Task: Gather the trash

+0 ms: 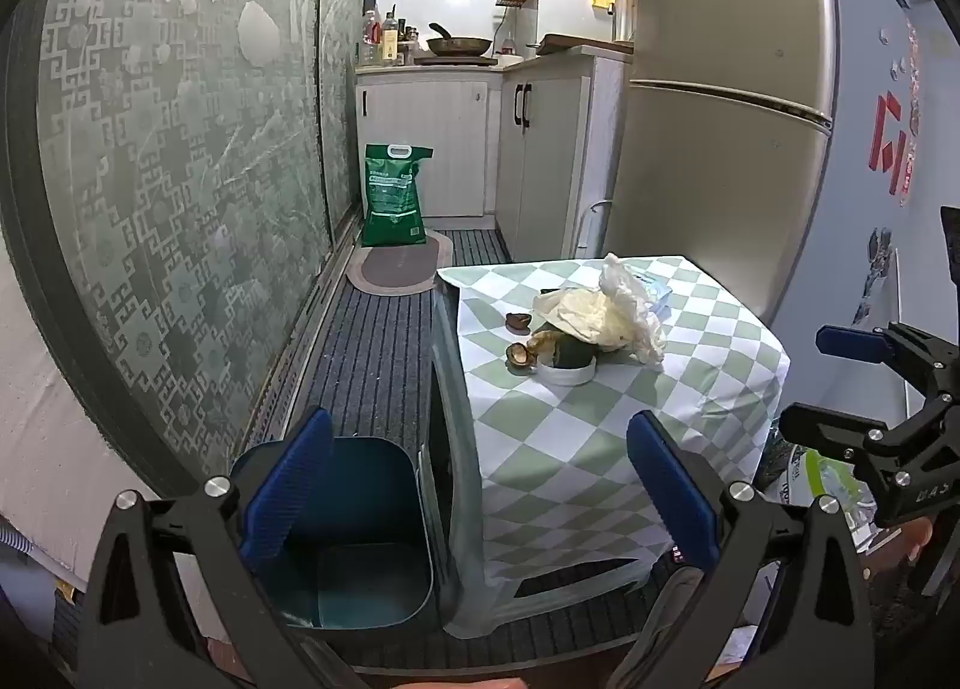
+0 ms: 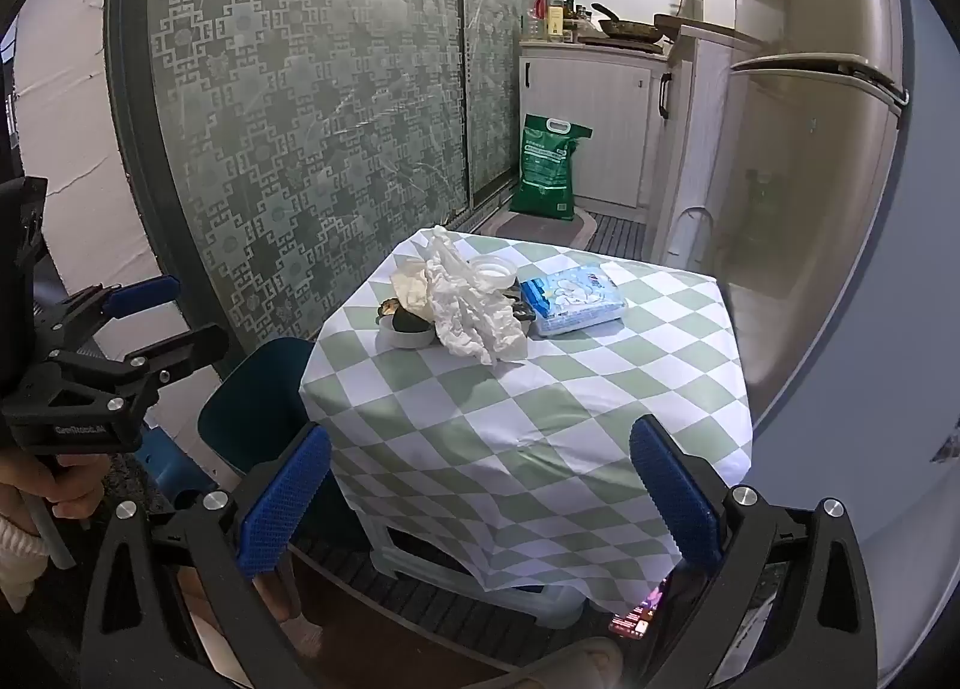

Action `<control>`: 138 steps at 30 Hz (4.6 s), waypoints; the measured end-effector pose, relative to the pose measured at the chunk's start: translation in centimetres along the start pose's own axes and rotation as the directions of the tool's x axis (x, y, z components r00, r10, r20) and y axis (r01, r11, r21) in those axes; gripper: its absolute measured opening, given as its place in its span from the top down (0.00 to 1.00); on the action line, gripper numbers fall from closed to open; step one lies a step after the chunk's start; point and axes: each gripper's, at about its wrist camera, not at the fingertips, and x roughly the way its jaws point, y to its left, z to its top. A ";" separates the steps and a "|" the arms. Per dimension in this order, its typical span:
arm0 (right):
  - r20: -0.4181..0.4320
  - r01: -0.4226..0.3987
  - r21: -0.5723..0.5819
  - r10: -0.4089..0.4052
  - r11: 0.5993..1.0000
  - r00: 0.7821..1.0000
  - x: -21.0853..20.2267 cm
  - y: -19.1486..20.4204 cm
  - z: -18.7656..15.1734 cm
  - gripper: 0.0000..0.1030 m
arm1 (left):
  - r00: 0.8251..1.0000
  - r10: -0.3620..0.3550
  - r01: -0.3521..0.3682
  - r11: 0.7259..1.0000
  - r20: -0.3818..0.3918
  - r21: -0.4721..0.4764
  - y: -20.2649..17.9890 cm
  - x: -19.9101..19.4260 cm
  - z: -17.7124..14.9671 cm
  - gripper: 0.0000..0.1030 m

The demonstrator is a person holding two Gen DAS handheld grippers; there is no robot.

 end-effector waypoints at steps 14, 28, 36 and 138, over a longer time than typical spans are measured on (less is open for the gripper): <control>-0.005 0.002 -0.001 -0.002 1.000 1.000 0.1 0.0 0.0 0.03 | 1.000 0.008 -0.008 1.000 0.009 0.008 -0.7 -0.1 0.1 0.03; -0.001 0.003 0.001 -0.003 1.000 1.000 0.0 0.0 0.2 0.03 | 1.000 0.001 -0.001 1.000 0.010 0.002 -0.3 -0.2 0.1 0.03; -0.002 0.003 -0.001 -0.003 1.000 1.000 0.1 0.0 0.2 0.03 | 1.000 0.001 -0.001 1.000 0.010 0.003 -0.3 -0.2 0.1 0.03; -0.107 -0.062 -0.091 0.052 0.994 0.993 9.3 -0.6 7.6 0.89 | 0.902 -0.350 0.354 0.935 -0.253 -0.030 -0.5 12.9 7.1 0.54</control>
